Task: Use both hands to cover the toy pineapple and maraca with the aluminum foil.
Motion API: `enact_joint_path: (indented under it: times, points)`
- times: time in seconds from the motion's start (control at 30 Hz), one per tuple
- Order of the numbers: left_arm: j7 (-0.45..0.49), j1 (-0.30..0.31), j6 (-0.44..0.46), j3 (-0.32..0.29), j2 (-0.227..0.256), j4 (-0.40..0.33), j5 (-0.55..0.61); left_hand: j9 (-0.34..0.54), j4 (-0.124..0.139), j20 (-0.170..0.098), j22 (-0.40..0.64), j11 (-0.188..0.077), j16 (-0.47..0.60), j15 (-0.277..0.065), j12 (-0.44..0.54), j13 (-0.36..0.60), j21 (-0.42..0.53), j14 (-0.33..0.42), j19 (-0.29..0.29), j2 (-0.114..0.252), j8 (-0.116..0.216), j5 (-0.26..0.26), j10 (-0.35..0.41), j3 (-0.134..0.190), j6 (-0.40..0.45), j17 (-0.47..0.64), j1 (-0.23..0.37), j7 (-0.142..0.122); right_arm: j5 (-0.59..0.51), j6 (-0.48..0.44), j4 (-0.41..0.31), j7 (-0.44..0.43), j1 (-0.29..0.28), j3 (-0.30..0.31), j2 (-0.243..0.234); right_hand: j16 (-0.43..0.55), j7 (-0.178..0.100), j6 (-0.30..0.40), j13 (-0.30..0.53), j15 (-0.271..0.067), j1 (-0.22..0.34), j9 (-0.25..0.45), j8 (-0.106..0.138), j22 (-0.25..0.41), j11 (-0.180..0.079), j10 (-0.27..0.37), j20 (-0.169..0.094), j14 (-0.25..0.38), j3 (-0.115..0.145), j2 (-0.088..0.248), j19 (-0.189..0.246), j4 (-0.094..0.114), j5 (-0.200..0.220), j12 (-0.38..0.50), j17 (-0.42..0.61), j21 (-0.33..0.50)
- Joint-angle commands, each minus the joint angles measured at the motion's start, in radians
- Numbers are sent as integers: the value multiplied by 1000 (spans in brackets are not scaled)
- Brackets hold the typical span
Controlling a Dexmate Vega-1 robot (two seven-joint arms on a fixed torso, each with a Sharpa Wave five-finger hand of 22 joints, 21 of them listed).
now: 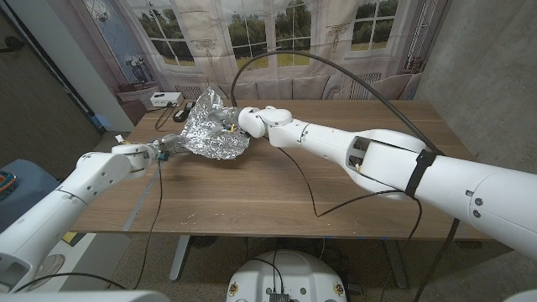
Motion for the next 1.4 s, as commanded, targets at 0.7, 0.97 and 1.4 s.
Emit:
enact_joint_path:
  times: [0.7, 0.97, 1.4]
  points:
    - [10, -56, 34, 39, -21, 43, 1, 52, 0, -2, -20, -34, -27, -15, -30, -9, 51, 9, -17, 35, -34, 4, 10, 26, 124, 2, -7, 89, 185, -108, 354, -61, 79, -225, 145, 28, -65, -81, 2, -27, 1, 2, 0, 11, -20, -38, -9, 56, -14, -24, 86, -17, 17, 7, -1, 7]
    - [15, -68, 70, 45, -21, 49, -11, 43, 0, -13, -28, -60, -35, -32, -36, -7, 68, 21, -15, 34, -46, 5, 19, 30, 136, 0, -24, 68, 140, -92, 354, -28, 75, -256, 166, 20, -88, -159, 3, -46, 94, 2, -1, 6, -54, -67, -7, 55, 7, -36, 166, -49, 47, 7, -2, 10]
    - [27, -76, 104, 47, -26, 57, -28, 22, -2, -34, -40, -142, -54, -65, -57, -16, 94, 27, -16, 32, -74, 7, 29, 38, 138, 9, -52, 23, 33, -60, 342, 38, 78, -304, 196, 7, -90, -152, 4, -64, 226, 6, 18, 5, -106, -90, -21, 33, 53, -17, 157, -55, 63, 11, -2, -23]
